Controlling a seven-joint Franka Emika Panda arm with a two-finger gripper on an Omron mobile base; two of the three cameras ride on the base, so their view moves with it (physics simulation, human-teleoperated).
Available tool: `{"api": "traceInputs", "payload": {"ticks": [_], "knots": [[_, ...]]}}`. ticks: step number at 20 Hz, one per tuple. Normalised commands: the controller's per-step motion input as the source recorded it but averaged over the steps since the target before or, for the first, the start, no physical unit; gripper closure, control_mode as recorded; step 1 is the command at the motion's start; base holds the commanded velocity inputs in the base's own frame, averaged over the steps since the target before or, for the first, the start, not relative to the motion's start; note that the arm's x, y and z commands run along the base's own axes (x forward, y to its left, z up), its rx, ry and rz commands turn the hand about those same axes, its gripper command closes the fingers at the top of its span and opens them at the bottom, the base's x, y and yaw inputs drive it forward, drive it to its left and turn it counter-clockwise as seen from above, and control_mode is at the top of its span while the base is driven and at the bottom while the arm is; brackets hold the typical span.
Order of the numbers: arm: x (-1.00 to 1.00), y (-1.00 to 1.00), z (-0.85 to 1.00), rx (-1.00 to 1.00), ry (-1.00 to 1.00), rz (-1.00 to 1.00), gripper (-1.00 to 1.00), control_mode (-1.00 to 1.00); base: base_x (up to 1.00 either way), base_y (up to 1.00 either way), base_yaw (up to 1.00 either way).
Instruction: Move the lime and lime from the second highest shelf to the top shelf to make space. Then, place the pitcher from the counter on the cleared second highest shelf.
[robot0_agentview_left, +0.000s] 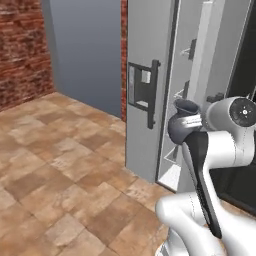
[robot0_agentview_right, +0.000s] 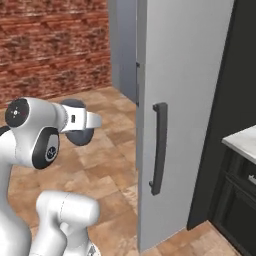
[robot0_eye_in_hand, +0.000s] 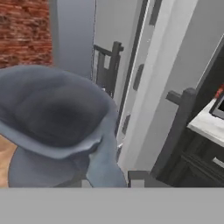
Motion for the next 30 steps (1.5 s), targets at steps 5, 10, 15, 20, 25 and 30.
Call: {"api": "traceInputs", "payload": {"ticks": [5,10,15,20,25,30], "knots": [[0.0,0.0,0.0,0.0,0.0,0.0,1.0,1.0,0.35,0.86,-0.49],[0.0,0.0,0.0,0.0,0.0,0.0,1.0,1.0,0.37,0.69,-0.53],[0.0,0.0,0.0,0.0,0.0,0.0,1.0,1.0,0.45,0.54,-0.56],[0.0,0.0,0.0,0.0,0.0,0.0,1.0,1.0,0.14,0.88,-0.49],[0.0,0.0,0.0,0.0,0.0,0.0,1.0,1.0,0.19,0.74,-0.48],[0.0,0.0,0.0,0.0,0.0,0.0,1.0,1.0,0.45,0.26,-0.45]]}}
